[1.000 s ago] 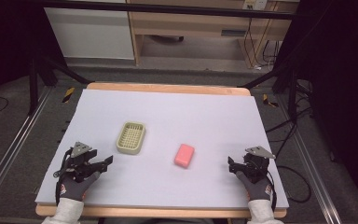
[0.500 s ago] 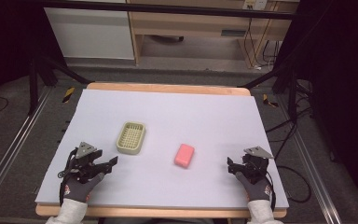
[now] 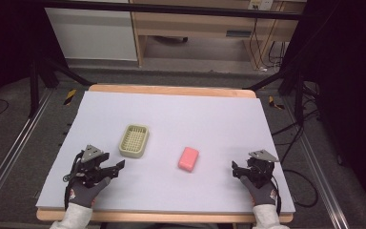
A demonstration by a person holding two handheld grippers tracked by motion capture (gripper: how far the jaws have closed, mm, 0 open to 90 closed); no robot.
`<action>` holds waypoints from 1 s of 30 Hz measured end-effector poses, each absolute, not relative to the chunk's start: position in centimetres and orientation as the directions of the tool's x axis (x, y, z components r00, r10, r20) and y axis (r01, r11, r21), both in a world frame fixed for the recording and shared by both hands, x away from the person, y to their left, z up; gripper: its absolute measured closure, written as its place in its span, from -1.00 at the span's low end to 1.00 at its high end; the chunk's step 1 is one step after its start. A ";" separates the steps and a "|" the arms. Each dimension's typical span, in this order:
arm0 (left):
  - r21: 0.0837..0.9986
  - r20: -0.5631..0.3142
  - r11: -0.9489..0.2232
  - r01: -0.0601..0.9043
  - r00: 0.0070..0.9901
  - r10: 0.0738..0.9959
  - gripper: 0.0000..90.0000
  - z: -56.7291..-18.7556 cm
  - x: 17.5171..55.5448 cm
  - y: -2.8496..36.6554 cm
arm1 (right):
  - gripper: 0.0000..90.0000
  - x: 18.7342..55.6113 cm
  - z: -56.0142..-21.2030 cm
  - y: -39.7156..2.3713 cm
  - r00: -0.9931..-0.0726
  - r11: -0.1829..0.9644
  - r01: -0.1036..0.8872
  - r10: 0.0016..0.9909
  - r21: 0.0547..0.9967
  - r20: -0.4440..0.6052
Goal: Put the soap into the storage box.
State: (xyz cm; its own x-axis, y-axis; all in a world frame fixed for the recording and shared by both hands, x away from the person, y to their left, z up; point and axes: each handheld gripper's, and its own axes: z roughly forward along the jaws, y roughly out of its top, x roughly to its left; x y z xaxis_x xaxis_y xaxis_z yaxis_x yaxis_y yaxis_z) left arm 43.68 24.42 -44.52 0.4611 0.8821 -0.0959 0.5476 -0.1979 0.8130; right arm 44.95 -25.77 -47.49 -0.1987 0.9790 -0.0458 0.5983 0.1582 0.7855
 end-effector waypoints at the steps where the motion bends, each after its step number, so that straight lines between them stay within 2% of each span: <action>1: 0.814 -0.091 -0.203 0.543 0.465 0.881 -0.35 -44.4 43.7 24.2 | -0.85 45.0 -47.5 -25.8 -0.198 0.157 0.598 0.979 0.786 -0.045; 30: 0.826 -0.056 -0.256 0.502 0.526 0.849 -0.35 -42.2 44.7 21.1 | -0.86 44.9 -47.3 -25.9 -0.182 0.146 0.599 0.982 0.787 -0.043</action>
